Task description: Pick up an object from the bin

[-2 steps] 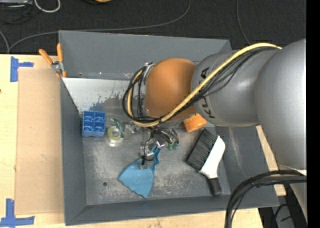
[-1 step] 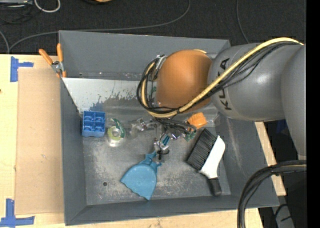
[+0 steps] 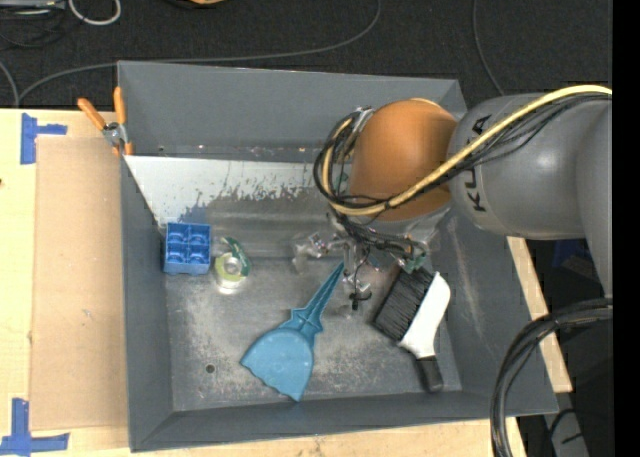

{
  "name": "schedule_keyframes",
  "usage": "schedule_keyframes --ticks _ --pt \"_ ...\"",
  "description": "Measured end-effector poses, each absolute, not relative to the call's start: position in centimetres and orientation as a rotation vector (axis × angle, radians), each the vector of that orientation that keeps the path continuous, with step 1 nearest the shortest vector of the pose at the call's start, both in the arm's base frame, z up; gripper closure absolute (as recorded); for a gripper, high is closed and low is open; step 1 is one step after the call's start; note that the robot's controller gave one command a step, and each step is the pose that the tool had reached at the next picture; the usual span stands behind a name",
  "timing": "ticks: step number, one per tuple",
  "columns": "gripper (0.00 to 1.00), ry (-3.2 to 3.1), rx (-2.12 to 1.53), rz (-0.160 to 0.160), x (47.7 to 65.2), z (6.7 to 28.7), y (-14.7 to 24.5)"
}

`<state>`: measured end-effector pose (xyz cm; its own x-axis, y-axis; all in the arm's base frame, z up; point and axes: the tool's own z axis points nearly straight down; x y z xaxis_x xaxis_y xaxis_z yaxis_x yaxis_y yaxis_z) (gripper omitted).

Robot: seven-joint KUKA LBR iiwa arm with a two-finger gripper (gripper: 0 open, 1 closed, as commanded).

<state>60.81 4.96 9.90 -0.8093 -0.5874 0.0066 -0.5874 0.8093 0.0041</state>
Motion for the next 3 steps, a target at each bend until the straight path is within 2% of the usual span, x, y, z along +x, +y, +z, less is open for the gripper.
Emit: schedule_keyframes --ticks 1,2,3 --pt "0.00 -2.703 1.602 -0.010 57.4 6.8 10.2" --pt "1.00 -2.866 1.275 -0.003 59.2 7.0 8.5" --pt "1.00 -2.866 1.275 -0.003 59.2 6.9 8.5"
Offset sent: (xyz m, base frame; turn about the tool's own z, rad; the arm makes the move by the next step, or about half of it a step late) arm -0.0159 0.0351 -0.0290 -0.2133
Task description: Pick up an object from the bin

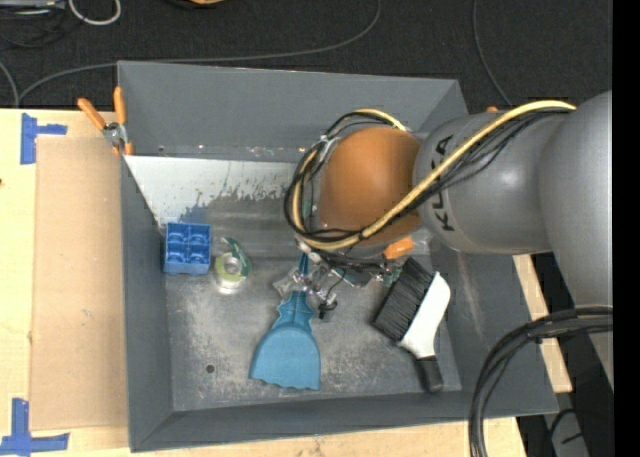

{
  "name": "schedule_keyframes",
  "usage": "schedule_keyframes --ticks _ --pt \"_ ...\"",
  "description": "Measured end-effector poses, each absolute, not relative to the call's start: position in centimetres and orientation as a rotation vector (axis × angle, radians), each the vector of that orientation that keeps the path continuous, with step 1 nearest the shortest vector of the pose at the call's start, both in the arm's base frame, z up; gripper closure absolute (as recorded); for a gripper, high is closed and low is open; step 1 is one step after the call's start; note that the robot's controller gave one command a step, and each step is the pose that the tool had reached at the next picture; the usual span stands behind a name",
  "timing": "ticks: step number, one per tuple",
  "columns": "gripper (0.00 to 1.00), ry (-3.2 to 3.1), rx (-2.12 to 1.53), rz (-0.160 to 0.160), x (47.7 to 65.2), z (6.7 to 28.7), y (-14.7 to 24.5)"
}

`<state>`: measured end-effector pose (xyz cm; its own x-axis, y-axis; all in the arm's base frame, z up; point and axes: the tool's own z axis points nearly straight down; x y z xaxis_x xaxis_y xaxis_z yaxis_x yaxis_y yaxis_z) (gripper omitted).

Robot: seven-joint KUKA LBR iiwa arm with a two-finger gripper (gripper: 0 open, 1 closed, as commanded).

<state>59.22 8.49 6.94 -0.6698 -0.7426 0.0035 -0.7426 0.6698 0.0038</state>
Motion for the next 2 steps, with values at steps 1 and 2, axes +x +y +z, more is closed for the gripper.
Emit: schedule_keyframes --ticks 1,2 --pt "1.00 -2.866 1.271 -0.005 59.1 7.5 8.5" --pt "1.00 -2.864 1.267 -0.008 59.0 10.7 8.6"
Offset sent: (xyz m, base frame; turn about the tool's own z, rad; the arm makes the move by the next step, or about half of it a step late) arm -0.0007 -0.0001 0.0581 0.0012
